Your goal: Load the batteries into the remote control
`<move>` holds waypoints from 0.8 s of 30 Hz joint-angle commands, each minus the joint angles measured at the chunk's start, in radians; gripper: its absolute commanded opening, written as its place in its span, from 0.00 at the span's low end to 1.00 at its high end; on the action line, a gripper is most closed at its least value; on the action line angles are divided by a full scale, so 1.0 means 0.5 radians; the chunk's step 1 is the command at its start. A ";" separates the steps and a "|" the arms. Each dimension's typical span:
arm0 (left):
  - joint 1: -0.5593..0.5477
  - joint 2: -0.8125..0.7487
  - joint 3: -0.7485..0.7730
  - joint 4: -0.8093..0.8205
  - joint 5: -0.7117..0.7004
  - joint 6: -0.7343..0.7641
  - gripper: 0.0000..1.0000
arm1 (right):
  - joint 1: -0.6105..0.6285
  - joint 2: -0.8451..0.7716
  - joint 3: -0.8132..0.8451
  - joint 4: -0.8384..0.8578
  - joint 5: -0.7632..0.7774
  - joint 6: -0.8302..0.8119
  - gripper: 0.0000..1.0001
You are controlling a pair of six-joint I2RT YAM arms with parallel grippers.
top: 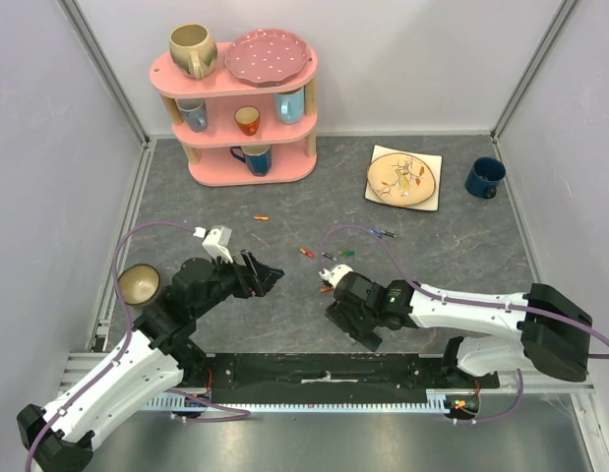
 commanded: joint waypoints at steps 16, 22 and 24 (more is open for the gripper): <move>-0.007 -0.067 0.061 -0.022 -0.038 0.031 0.88 | 0.044 0.189 -0.002 0.092 -0.037 0.109 0.66; -0.007 -0.070 0.101 -0.044 -0.051 0.040 0.88 | 0.047 0.195 -0.009 0.092 -0.043 0.119 0.54; -0.007 -0.070 0.104 -0.053 -0.051 0.047 0.88 | 0.044 0.195 -0.015 0.092 -0.046 0.125 0.52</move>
